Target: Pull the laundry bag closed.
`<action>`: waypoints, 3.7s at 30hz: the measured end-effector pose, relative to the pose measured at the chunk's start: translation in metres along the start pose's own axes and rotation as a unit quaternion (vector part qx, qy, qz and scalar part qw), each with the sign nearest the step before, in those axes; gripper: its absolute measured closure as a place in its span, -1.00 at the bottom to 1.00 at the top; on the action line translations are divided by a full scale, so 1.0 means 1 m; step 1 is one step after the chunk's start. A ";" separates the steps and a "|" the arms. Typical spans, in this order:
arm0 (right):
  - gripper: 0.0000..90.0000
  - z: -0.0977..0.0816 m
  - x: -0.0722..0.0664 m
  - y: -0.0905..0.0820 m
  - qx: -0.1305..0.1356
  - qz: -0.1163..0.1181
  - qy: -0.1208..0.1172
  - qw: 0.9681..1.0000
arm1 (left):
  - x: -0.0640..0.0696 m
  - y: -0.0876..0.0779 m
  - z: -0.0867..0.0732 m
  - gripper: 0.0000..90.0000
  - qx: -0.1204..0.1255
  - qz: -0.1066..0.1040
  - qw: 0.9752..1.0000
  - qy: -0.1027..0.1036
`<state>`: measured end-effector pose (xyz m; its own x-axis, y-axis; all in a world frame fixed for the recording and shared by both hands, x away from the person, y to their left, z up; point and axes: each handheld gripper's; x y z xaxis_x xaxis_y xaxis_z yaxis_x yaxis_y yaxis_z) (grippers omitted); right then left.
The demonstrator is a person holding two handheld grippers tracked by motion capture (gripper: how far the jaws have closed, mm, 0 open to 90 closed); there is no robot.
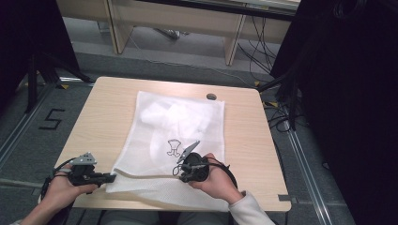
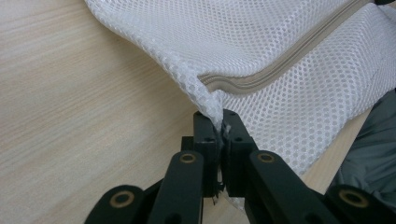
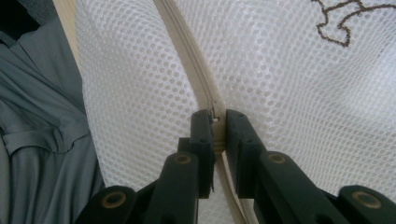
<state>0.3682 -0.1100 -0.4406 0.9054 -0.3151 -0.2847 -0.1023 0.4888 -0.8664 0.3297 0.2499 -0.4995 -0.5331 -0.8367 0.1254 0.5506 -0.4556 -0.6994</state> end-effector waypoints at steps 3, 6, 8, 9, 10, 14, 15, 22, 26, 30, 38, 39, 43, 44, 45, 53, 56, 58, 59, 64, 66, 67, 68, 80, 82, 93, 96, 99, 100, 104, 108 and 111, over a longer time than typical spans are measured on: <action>0.83 -0.001 0.002 -0.001 0.000 0.000 0.002 1.000 | 0.000 0.001 0.000 0.91 0.007 0.002 1.000 -0.001; 0.83 -0.002 0.002 -0.002 -0.001 -0.002 0.000 1.000 | 0.000 0.000 0.000 0.91 0.000 0.002 1.000 -0.001; 0.83 -0.004 0.003 -0.003 0.001 0.000 0.002 1.000 | 0.000 0.001 0.000 0.91 0.007 0.002 1.000 -0.004; 0.83 -0.004 0.003 -0.004 0.001 -0.002 0.004 1.000 | 0.000 0.001 0.000 0.91 0.007 0.002 1.000 -0.004; 0.83 -0.004 0.003 -0.004 0.001 -0.002 0.004 1.000 | 0.000 0.000 0.000 0.91 0.005 0.004 1.000 -0.002; 0.83 -0.005 0.002 -0.004 0.002 -0.004 0.003 1.000 | 0.000 0.000 0.000 0.91 0.000 0.001 1.000 0.000; 0.83 -0.005 0.002 -0.004 0.002 -0.004 0.003 1.000 | 0.000 0.000 0.000 0.91 0.001 -0.001 1.000 -0.001; 0.83 -0.006 0.004 -0.005 0.003 -0.001 0.008 1.000 | 0.000 0.001 0.000 0.91 0.007 0.003 1.000 -0.005; 0.83 -0.006 0.004 -0.006 0.002 -0.002 0.008 1.000 | 0.000 0.001 0.000 0.91 0.006 0.003 1.000 -0.004; 0.83 -0.007 0.004 -0.006 0.002 -0.005 0.010 1.000 | 0.000 0.001 0.000 0.91 0.007 0.003 1.000 -0.004; 0.83 -0.011 0.005 -0.008 0.003 -0.005 0.014 1.000 | -0.001 0.000 0.000 0.91 0.000 0.002 1.000 -0.003; 0.83 -0.011 0.006 -0.009 0.004 -0.002 0.013 1.000 | -0.001 0.000 0.000 0.91 0.000 0.002 1.000 -0.003; 0.83 -0.013 0.006 -0.010 0.004 -0.001 0.010 1.000 | 0.000 0.000 0.000 0.91 0.002 0.006 1.000 -0.003; 0.83 -0.013 0.006 -0.010 0.004 -0.001 0.009 1.000 | 0.000 0.001 0.000 0.91 0.007 0.004 1.000 -0.004; 0.83 -0.013 0.006 -0.009 0.003 -0.004 0.008 1.000 | 0.000 0.001 0.000 0.91 0.007 0.004 1.000 -0.005; 0.83 -0.015 0.007 -0.010 0.002 -0.006 0.009 1.000 | 0.000 0.001 0.000 0.91 0.008 0.004 1.000 -0.005; 0.83 -0.017 0.007 -0.012 0.001 -0.006 0.017 1.000 | 0.000 0.001 0.000 0.91 0.007 0.005 1.000 -0.004; 0.83 -0.018 0.007 -0.012 0.002 -0.007 0.018 1.000 | 0.000 0.001 0.000 0.91 0.007 0.005 1.000 -0.005; 0.83 -0.019 0.008 -0.013 0.003 -0.005 0.018 1.000 | 0.000 0.001 0.000 0.91 0.007 0.006 1.000 -0.004; 0.83 -0.021 0.008 -0.014 0.002 -0.006 0.020 1.000 | -0.001 0.000 0.000 0.91 0.000 0.006 1.000 0.001; 0.83 -0.023 0.009 -0.015 0.001 -0.003 0.018 1.000 | -0.001 0.001 0.000 0.91 0.005 0.006 1.000 -0.001; 0.83 -0.023 0.008 -0.015 0.001 -0.008 0.026 1.000 | -0.001 0.001 0.000 0.91 0.005 0.006 1.000 -0.001; 0.83 -0.024 0.009 -0.015 0.000 -0.009 0.019 1.000 | -0.001 0.001 0.000 0.91 0.005 0.005 1.000 -0.002; 0.83 -0.028 0.010 -0.016 -0.001 -0.005 0.025 1.000 | -0.002 0.000 0.000 0.91 -0.003 0.002 1.000 0.001; 0.83 -0.029 0.010 -0.017 -0.003 -0.006 0.026 1.000 | -0.001 0.000 -0.001 0.91 0.004 0.007 1.000 -0.001; 0.83 -0.033 0.012 -0.019 -0.001 -0.007 0.030 1.000 | -0.001 0.000 0.000 0.91 0.002 0.008 1.000 -0.001; 0.83 -0.035 0.012 -0.019 -0.003 -0.004 0.031 0.999 | -0.001 0.000 -0.001 0.91 0.004 0.007 1.000 -0.001; 0.83 -0.036 0.012 -0.019 -0.001 -0.006 0.034 0.999 | -0.001 0.001 -0.001 0.91 0.003 0.007 1.000 -0.002; 0.83 -0.036 0.012 -0.019 -0.003 -0.005 0.033 0.999 | -0.001 0.001 -0.001 0.91 0.004 0.007 1.000 -0.002; 0.83 -0.037 0.012 -0.019 -0.003 -0.004 0.033 0.999 | -0.001 0.000 -0.001 0.91 0.003 0.007 1.000 0.000; 0.83 -0.037 0.013 -0.020 -0.001 -0.005 0.033 0.999 | -0.001 0.001 -0.001 0.91 0.004 0.007 1.000 -0.002; 0.83 -0.037 0.012 -0.020 -0.001 -0.005 0.034 0.999 | -0.001 0.001 -0.001 0.91 0.004 0.007 1.000 -0.002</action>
<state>0.3664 -0.1536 -0.4419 0.8766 -0.3735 -0.3034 -0.0948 0.4841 -0.8698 0.3303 0.2509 -0.5005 -0.5236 -0.8437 0.1184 0.5623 -0.4466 -0.6960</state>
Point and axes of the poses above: each handheld gripper's, and its own axes: y roughly forward along the jaws, z roughly out of its top, x roughly to its right, and after that the axes turned 14 degrees about z, right-handed
